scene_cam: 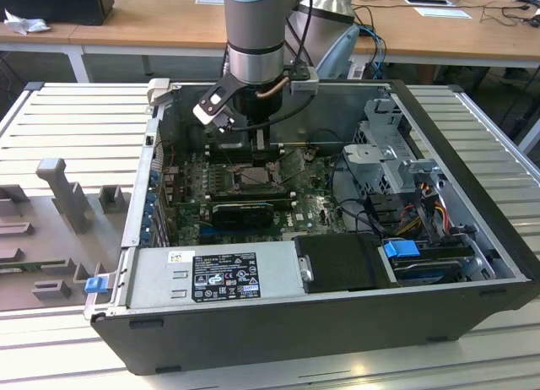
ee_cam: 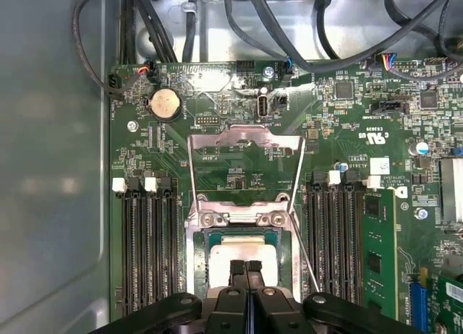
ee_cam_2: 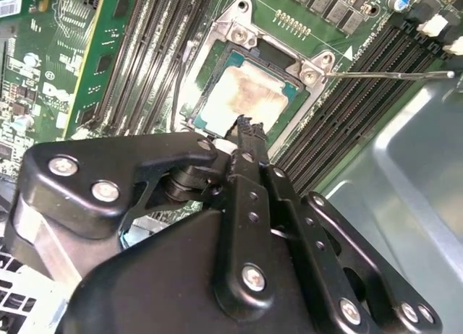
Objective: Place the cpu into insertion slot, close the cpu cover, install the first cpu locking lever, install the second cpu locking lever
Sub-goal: 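Close the cpu cover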
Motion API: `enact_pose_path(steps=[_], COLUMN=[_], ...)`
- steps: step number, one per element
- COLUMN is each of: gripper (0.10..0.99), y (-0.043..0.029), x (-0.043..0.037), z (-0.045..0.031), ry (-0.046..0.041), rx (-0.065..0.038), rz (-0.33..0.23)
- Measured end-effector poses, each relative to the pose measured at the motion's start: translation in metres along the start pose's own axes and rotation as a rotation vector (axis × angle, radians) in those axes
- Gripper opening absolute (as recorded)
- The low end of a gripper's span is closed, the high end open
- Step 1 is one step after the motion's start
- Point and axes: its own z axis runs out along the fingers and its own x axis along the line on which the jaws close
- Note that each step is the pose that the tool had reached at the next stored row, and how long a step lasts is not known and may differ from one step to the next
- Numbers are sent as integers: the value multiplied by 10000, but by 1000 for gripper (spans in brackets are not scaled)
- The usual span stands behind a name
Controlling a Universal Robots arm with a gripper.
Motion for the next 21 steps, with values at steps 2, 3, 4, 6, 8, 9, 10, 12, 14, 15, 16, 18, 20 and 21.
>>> enact_pose_path(steps=[2, 3, 4, 6, 8, 9, 10, 12, 14, 15, 16, 18, 20, 21], gripper=[106, 106, 106, 106, 106, 106, 106, 106, 106, 106, 106, 106, 106, 106], y=[3, 4, 5, 7, 10, 14, 37, 87, 95, 96, 101, 143, 275, 352], x=[1, 1, 1, 2, 2, 2, 3, 3, 4, 4, 6, 7, 10, 12], z=[-47, -61, -69, -97, -99, -99, -98, -95, -108, -128, -187, -194, -185, -179], ry=[0, 0, 0, 0, 4, 1, 0, -1, -4, -3, -2, -1, -4, -4], rx=[0, 0, 0, 0, 0, 4, 21, 64, 73, 72, 72, 117, 217, 262], rz=[0, 0, 0, 0, -2, -2, 0, 1, 1, 1, 2, 4, 3, 5])
